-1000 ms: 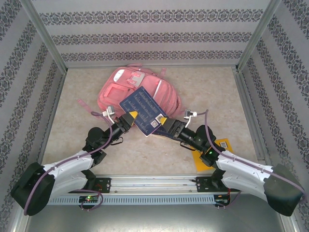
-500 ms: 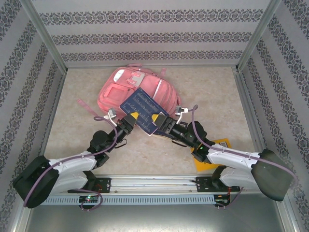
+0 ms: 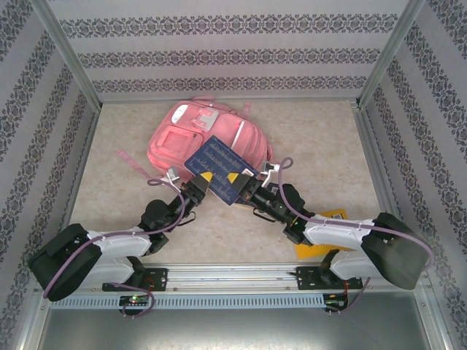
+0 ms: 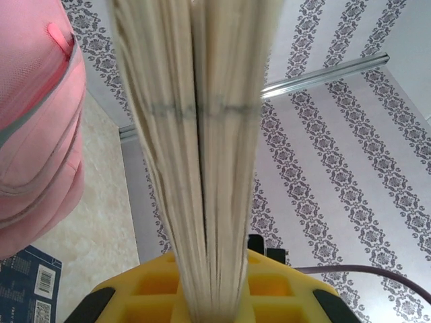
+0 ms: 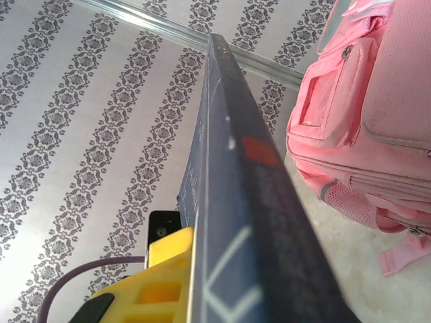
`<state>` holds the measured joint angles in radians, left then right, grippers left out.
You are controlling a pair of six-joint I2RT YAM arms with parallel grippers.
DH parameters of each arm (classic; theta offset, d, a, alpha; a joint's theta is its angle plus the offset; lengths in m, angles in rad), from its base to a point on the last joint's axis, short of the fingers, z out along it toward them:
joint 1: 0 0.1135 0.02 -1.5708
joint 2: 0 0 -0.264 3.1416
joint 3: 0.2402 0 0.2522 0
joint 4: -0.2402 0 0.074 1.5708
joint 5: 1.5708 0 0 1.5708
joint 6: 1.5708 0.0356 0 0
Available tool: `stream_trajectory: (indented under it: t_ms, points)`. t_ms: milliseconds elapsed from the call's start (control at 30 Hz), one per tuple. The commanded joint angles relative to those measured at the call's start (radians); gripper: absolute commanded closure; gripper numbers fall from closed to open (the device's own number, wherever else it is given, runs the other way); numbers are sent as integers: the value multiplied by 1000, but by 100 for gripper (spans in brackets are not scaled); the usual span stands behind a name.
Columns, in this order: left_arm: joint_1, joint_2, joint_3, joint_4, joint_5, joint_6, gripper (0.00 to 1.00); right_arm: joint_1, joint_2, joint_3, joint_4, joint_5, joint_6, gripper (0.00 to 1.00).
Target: Pack the student bag
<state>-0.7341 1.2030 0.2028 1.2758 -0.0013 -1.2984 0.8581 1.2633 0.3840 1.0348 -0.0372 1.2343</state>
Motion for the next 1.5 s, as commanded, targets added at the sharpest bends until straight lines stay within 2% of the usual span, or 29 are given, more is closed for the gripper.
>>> stream_trajectory:
  t_ms: [0, 67, 100, 167, 233, 367, 533, 700, 833, 1000, 1100, 1267, 1467]
  points:
    - [-9, -62, -26, -20, -9, 4, 88, -30, -114, -34, -81, 131, -39, 100]
    - [3, -117, -22, -137, 13, 32, 72, -46, -220, -65, -235, 153, -102, 100]
    - [13, -149, -2, -229, 51, 59, 68, -51, -278, -54, -353, 169, -147, 100]
    - [36, -219, 109, -558, 169, 180, 67, -54, -414, -1, -677, 268, -244, 100]
    - [35, -234, 281, -950, 242, 383, 64, -68, -504, -1, -810, 322, -311, 100]
    - [41, -120, 492, -1315, 279, 606, 54, -173, -691, -17, -1021, 336, -356, 100]
    - [41, 102, 753, -1605, 273, 798, 48, -313, -806, -19, -1184, 297, -352, 100]
    - [48, 264, 959, -1750, 103, 899, 45, -384, -825, -34, -1212, 223, -354, 100]
    - [92, 378, 1137, -1811, 82, 961, 43, -409, -818, -66, -1191, 170, -353, 100]
    - [209, 580, 1344, -1848, 279, 966, 44, -444, -802, -63, -1181, 99, -373, 100]
    - [245, 683, 1435, -1845, 399, 966, 47, -477, -803, -60, -1187, 51, -380, 100]
    - [275, 813, 1558, -1850, 500, 965, 51, -556, -818, -63, -1216, -42, -385, 100]
    - [278, 889, 1604, -1852, 573, 946, 61, -654, -817, -94, -1195, -145, -376, 100]
